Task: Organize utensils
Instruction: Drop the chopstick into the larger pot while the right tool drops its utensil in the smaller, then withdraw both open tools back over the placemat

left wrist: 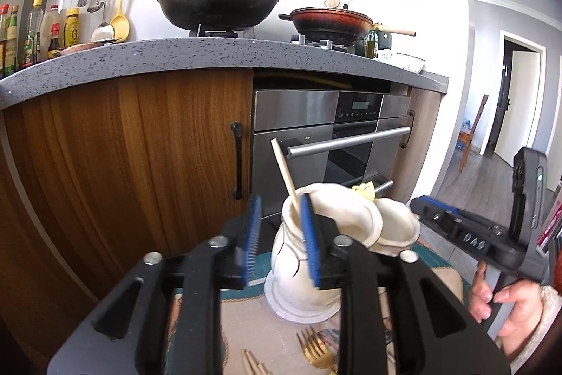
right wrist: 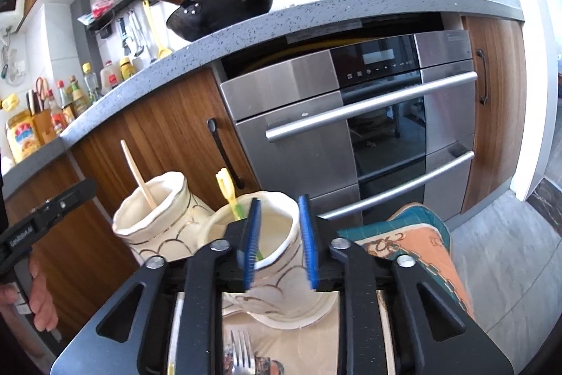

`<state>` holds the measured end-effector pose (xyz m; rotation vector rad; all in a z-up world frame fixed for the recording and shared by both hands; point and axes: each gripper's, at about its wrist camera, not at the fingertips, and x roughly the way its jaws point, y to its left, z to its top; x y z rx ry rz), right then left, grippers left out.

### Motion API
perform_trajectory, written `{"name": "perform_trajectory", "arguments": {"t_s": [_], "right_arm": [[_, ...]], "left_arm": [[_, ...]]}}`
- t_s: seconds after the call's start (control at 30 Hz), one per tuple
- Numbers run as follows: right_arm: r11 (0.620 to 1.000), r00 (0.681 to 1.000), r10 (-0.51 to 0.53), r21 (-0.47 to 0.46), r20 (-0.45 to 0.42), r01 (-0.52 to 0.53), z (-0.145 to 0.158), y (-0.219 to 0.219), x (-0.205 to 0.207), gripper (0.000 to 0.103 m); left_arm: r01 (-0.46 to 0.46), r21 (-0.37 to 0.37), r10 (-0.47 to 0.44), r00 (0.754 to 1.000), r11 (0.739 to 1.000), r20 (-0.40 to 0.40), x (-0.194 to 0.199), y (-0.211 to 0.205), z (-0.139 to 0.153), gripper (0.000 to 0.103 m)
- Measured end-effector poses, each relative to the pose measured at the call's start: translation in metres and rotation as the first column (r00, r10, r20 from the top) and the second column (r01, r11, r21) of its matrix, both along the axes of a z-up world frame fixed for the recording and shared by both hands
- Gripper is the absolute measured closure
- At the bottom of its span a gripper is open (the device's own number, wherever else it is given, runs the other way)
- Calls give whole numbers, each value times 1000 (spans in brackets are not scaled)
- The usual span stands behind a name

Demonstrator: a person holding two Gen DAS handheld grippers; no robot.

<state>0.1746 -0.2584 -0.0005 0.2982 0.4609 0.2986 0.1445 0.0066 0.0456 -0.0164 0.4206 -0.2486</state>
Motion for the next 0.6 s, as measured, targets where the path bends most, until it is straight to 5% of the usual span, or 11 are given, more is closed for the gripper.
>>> {"name": "perform_trajectory", "arguments": {"t_s": [0.33, 0.4, 0.6], "right_arm": [[999, 1000, 21, -47, 20, -20, 10, -1, -41, 22], [997, 999, 25, -74, 29, -23, 11, 2, -50, 13], [988, 998, 68, -143, 16, -65, 6, 14, -75, 8]], "left_arm": [[-70, 19, 70, 998, 997, -5, -32, 23, -7, 5], [-78, 17, 78, 997, 997, -5, -39, 27, -8, 6], [-83, 91, 89, 994, 992, -61, -55, 28, -27, 6]]}}
